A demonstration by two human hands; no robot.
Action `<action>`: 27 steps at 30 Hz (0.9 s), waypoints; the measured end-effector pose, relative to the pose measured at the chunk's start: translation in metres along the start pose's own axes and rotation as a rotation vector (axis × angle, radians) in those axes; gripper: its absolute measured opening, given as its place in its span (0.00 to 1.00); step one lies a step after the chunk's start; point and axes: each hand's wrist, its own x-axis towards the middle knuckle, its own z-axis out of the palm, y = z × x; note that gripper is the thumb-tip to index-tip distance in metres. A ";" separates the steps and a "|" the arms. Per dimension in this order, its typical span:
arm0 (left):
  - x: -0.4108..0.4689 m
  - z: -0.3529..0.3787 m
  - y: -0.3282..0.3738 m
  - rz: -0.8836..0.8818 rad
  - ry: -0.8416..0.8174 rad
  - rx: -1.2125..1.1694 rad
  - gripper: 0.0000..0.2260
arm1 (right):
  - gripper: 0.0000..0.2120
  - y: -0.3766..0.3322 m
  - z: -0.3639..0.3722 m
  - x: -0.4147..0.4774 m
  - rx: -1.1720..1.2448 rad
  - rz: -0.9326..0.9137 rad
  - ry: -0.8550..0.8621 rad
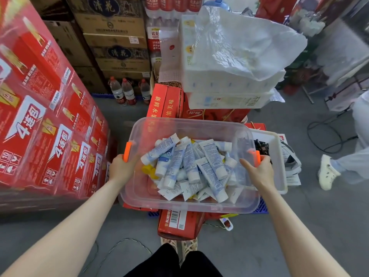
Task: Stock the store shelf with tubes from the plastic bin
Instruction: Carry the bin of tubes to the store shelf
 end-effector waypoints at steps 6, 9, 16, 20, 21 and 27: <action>-0.005 -0.003 -0.003 -0.058 0.004 -0.055 0.19 | 0.23 0.001 0.005 -0.002 -0.032 -0.006 -0.031; -0.011 -0.001 0.001 -0.081 0.040 -0.121 0.22 | 0.20 0.000 0.005 0.001 0.008 0.023 -0.023; -0.049 -0.007 -0.013 -0.098 0.219 -0.201 0.24 | 0.23 0.008 0.001 0.000 0.042 0.004 -0.008; -0.092 -0.022 -0.029 -0.139 0.363 -0.279 0.33 | 0.23 0.008 0.001 -0.021 0.020 -0.080 -0.062; -0.102 -0.027 -0.035 -0.151 0.395 -0.306 0.32 | 0.24 0.005 0.001 -0.025 0.022 -0.101 -0.080; -0.189 -0.057 -0.100 -0.341 0.591 -0.410 0.33 | 0.29 -0.020 0.015 -0.066 -0.026 -0.278 -0.239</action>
